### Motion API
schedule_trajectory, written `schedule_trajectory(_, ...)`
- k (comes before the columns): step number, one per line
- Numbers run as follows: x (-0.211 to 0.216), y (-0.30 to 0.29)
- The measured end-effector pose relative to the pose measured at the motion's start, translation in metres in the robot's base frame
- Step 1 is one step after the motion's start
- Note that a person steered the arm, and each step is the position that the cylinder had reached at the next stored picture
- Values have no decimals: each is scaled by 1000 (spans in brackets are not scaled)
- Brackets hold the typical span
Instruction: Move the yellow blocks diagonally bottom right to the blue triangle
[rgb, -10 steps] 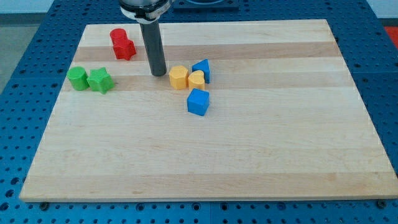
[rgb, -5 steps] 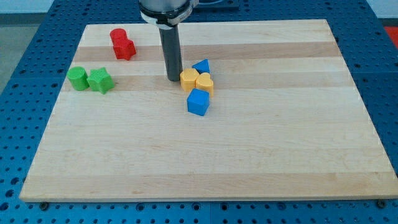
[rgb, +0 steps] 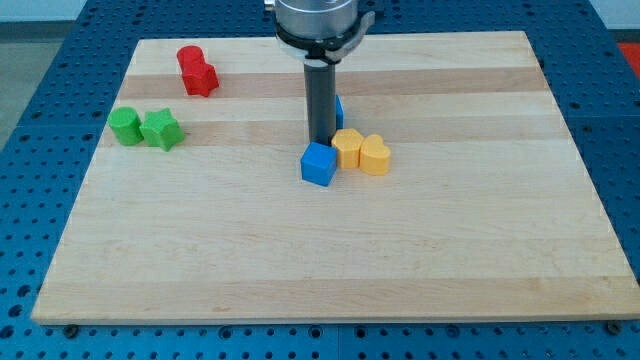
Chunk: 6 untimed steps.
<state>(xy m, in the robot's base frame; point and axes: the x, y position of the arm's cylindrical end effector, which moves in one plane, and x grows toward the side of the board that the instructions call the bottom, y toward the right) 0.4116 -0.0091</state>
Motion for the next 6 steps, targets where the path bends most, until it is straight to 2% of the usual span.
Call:
schedule_trajectory(4,25,32)
schedule_trajectory(6,57,53)
